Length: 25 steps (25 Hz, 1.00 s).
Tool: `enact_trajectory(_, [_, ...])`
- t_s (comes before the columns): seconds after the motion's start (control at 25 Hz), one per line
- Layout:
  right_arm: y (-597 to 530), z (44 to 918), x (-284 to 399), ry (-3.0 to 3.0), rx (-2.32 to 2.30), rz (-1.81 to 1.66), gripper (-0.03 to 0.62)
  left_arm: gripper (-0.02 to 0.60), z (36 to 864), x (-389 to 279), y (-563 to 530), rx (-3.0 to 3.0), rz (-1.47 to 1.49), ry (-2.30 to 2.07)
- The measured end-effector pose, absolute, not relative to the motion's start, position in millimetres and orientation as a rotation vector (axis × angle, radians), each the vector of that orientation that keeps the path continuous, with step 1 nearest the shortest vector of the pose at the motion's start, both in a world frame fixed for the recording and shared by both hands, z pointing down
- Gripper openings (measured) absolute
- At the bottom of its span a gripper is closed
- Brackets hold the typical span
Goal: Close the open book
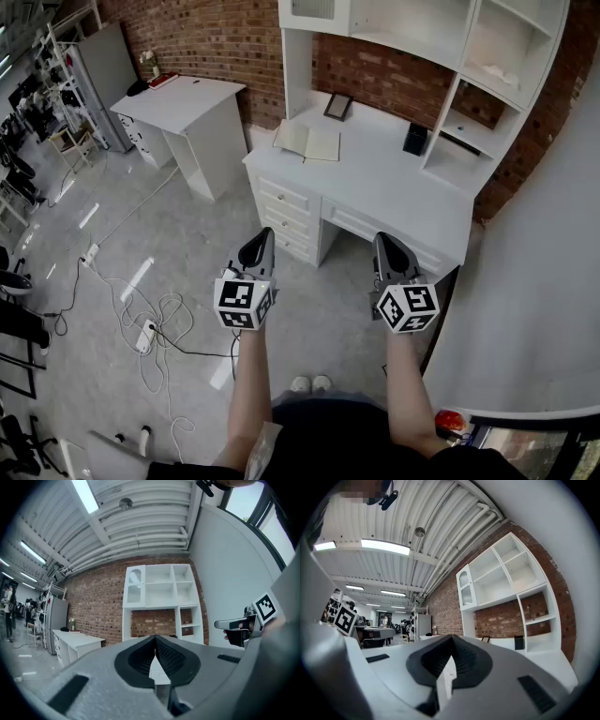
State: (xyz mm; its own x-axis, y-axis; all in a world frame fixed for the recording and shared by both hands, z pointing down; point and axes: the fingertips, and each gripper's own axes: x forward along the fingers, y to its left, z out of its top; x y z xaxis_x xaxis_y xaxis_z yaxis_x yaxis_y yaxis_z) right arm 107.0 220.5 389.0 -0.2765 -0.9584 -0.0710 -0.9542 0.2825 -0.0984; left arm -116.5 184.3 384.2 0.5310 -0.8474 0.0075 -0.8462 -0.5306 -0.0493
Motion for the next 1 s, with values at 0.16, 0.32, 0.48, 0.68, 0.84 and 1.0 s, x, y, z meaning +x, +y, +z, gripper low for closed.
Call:
enact_trajectory(0.16, [218.7, 388.0, 106.4, 2.424, -1.808, -0.047, -0.003, 0.008, 386.0, -114.9, 184.1, -2.714, -0.052, 1.499])
enact_trajectory(0.32, [215.5, 387.3, 105.2, 2.431, -1.798, -0.049, -0.003, 0.008, 386.2, -115.8, 182.6, -2.711, -0.058, 1.508])
enact_trajectory(0.48, [213.6, 387.4, 104.0, 2.432, -1.78, -0.051, -0.003, 0.008, 388.3, -116.7, 181.6, -2.704, -0.062, 1.518])
enact_trajectory(0.68, [213.5, 387.7, 100.7, 2.446, -1.771, -0.033, -0.002, 0.008, 392.9, -114.7, 182.6, -2.708, -0.069, 1.508])
enact_trajectory(0.84, [212.5, 389.7, 102.2, 2.46, -1.777, -0.023, -0.002, 0.008, 397.6, -110.9, 182.4, -2.72, -0.066, 1.516])
enact_trajectory(1.0, [211.9, 393.6, 103.1, 2.465, -1.782, -0.033, -0.002, 0.009, 399.8, -112.8, 182.6, -2.721, -0.054, 1.534])
